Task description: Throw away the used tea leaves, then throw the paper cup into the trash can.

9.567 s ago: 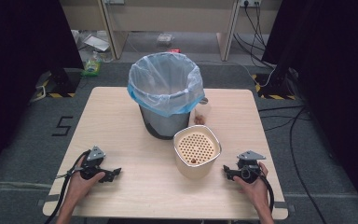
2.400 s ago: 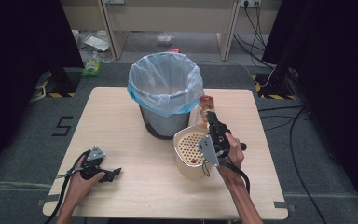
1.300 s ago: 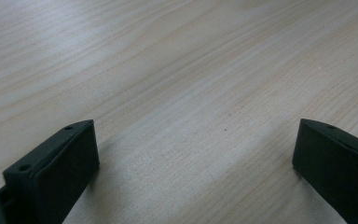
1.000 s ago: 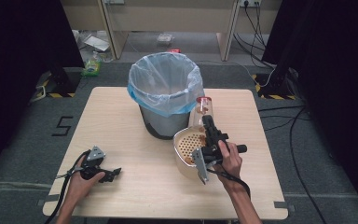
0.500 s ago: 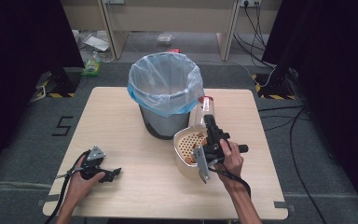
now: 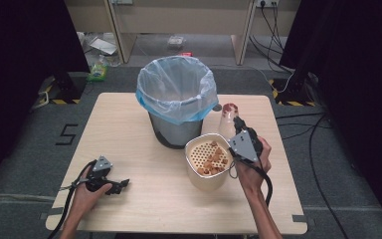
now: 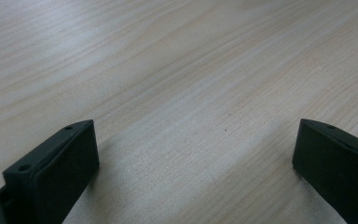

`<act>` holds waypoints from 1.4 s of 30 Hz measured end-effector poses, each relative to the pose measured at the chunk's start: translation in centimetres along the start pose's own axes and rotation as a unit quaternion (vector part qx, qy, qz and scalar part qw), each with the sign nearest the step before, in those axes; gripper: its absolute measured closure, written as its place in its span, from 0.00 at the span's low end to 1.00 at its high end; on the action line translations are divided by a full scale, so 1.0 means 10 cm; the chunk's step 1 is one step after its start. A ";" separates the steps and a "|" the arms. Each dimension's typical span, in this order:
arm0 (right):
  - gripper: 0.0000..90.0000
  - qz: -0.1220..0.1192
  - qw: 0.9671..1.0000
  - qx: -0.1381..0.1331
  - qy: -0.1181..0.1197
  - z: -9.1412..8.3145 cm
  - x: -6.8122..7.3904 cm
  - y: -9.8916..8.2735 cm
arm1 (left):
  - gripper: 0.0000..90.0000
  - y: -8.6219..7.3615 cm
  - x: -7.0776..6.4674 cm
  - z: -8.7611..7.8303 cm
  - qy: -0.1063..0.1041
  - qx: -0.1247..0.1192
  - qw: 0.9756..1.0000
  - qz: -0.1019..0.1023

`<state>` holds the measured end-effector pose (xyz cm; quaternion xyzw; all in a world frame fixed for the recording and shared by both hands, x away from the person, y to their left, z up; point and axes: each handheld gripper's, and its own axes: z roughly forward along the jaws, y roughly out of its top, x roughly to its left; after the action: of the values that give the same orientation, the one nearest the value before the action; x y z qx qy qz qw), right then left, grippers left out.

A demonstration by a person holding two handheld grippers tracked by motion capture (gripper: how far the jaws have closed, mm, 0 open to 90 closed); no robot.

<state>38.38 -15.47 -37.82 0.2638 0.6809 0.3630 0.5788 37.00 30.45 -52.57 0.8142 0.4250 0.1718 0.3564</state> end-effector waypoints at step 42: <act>0.97 0.206 0.974 0.033 0.086 0.54 -1.17 0.63 | 0.00 0.00 0.00 0.00 0.000 0.000 1.000 0.000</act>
<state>45.57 -19.77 -26.12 0.3854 0.6705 0.4731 0.4220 37.00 30.45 -52.56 0.8143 0.4248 0.1719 0.3562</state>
